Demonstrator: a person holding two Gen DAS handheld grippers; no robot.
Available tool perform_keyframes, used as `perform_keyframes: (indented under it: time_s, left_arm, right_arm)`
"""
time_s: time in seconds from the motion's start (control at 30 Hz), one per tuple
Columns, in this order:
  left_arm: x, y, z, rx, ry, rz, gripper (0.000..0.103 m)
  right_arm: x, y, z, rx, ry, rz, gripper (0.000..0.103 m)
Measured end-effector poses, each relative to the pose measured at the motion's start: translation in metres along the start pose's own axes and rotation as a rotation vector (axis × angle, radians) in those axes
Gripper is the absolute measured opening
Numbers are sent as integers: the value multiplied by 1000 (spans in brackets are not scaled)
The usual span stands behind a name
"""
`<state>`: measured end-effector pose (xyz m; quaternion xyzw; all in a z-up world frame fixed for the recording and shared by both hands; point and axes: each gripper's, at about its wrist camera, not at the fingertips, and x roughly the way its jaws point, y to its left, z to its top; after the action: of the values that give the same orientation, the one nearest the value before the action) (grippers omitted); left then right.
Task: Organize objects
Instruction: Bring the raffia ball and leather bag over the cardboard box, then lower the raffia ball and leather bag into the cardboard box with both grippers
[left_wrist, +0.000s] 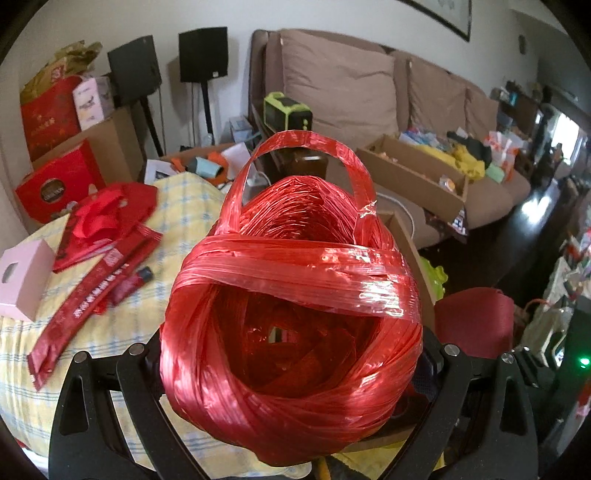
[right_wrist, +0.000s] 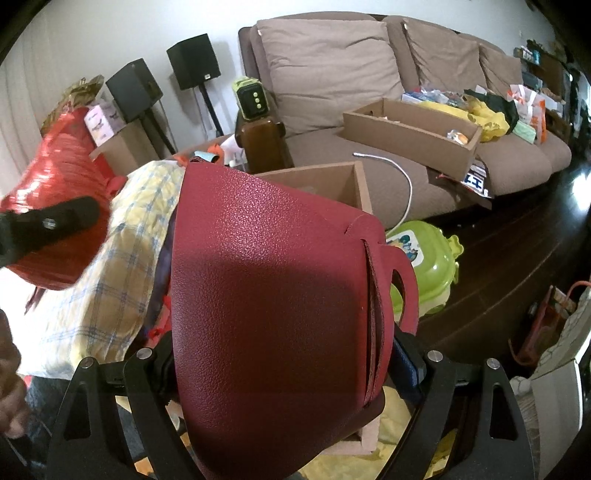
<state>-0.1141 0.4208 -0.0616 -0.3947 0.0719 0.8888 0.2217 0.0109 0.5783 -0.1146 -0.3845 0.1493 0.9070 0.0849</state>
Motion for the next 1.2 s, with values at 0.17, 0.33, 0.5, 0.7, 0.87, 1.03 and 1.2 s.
perform_keyframes:
  time_s: [0.17, 0.33, 0.5, 0.7, 0.87, 1.03, 1.2]
  left_arm:
    - [15, -16, -2, 24, 21, -12, 96]
    - [31, -19, -3, 29, 53, -22, 96]
    - [39, -15, -8, 16, 72, -22, 96]
    - [50, -10, -22, 3, 106, -21, 96]
    - [60, -6, -28, -5, 135, -18, 96]
    - [59, -2, -26, -8, 128, -12, 96]
    - [58, -3, -32, -3, 130, -12, 96]
  right_arm:
    - [3, 1, -1, -4, 19, 6, 89]
    - [6, 3, -2, -11, 34, 10, 89]
    - [10, 5, -4, -23, 54, 3, 89]
    - [13, 7, -6, -31, 73, 6, 89]
    - [18, 9, -8, -41, 100, 6, 89]
    - [24, 12, -12, -57, 138, 12, 89]
    - [26, 14, -14, -66, 150, 11, 89]
